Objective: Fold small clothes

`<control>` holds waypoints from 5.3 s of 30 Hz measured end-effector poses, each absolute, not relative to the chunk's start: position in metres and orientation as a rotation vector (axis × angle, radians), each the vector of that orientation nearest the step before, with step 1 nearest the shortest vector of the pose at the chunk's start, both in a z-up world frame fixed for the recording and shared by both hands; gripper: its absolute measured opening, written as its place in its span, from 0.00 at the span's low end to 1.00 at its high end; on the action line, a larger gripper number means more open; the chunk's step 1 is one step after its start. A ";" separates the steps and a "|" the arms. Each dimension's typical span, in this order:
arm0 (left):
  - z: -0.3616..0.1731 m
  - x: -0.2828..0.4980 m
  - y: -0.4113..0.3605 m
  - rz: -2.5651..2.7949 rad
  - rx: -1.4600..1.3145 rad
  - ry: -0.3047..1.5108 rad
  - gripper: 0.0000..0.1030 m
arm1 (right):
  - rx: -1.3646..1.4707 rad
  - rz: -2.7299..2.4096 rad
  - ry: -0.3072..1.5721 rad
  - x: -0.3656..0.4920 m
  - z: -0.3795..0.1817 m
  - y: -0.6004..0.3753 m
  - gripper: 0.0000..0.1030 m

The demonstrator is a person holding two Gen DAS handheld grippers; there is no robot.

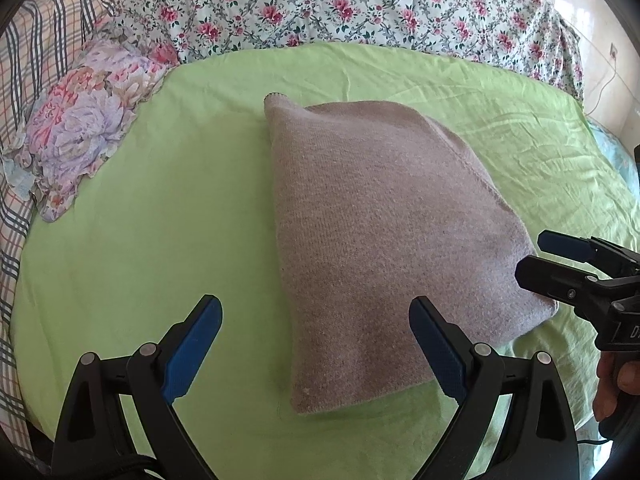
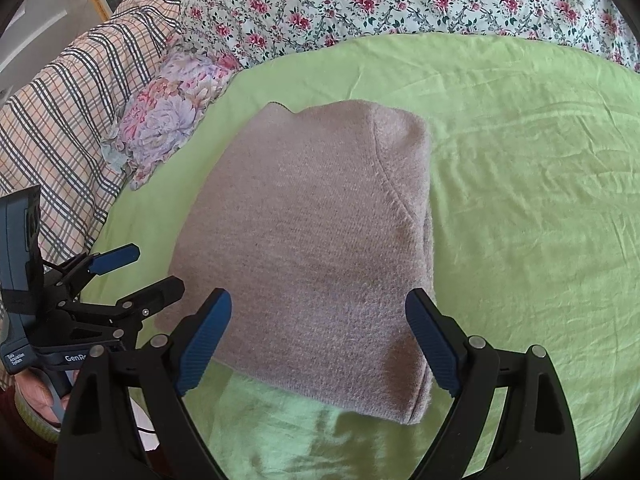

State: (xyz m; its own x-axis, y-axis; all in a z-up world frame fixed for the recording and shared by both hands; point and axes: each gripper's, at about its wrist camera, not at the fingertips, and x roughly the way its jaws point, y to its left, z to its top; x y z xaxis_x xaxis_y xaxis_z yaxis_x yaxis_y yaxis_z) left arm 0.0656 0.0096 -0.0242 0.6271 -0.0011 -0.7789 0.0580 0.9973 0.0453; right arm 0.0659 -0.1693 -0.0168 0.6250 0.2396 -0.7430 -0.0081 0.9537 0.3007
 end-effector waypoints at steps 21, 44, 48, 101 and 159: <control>-0.020 0.062 0.008 -0.026 0.066 0.881 0.92 | 0.283 0.146 0.872 0.063 -0.012 -0.162 0.87; -0.017 0.063 0.007 -0.029 0.077 0.868 0.92 | 0.289 0.148 0.859 0.064 -0.006 -0.160 0.87; -0.017 0.064 0.007 -0.031 0.077 0.869 0.92 | 0.290 0.147 0.859 0.063 -0.006 -0.160 0.87; -0.014 0.076 0.007 -0.037 0.088 0.865 0.93 | 0.297 0.139 0.854 0.066 -0.004 -0.157 0.87; -0.014 0.098 0.010 -0.001 0.065 0.861 0.92 | 0.315 0.108 0.864 0.087 -0.014 -0.173 0.87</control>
